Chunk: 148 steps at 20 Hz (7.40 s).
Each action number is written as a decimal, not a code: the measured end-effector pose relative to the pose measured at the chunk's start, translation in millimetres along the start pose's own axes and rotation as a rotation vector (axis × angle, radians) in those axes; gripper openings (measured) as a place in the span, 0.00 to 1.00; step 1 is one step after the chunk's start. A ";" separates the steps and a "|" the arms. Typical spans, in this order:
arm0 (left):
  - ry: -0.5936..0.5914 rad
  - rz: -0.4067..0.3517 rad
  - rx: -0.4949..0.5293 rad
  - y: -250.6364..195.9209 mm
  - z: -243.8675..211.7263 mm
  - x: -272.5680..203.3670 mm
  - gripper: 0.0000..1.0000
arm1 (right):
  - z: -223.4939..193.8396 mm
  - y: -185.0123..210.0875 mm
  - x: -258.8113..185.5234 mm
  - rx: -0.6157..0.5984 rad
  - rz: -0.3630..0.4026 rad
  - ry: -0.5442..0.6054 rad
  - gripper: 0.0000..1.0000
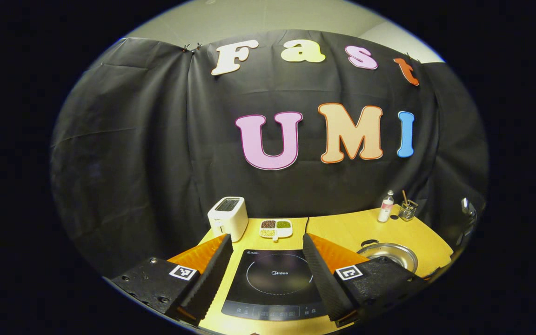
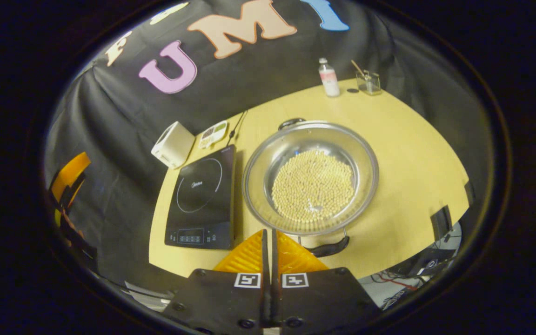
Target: First push the handle of the pot to place it horizontally, then grasp the pot with both hands and set it on the induction cooktop.
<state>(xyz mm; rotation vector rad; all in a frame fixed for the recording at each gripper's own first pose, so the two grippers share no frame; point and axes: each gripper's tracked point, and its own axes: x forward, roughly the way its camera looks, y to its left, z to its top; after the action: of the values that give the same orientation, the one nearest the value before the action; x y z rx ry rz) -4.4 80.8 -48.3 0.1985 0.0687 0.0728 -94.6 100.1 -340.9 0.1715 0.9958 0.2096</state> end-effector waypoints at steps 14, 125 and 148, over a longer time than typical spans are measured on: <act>0.057 0.079 0.000 -4.8 -4.7 9.9 0.93 | -41.3 -24.0 44.3 -0.022 -0.029 0.292 0.00; 0.722 -0.299 -0.191 -190.9 -200.0 104.6 0.87 | 148.8 -195.3 56.1 0.198 -0.010 0.185 1.00; 1.116 -0.271 -0.049 -226.1 -307.4 138.5 0.75 | 104.5 -200.7 115.2 0.034 0.068 0.392 0.58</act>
<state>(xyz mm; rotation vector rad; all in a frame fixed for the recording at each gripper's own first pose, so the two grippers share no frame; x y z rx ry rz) 125.1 -69.5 -402.5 0.0781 1.2018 -0.0932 73.7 -69.7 -426.5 0.1999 1.3848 0.2950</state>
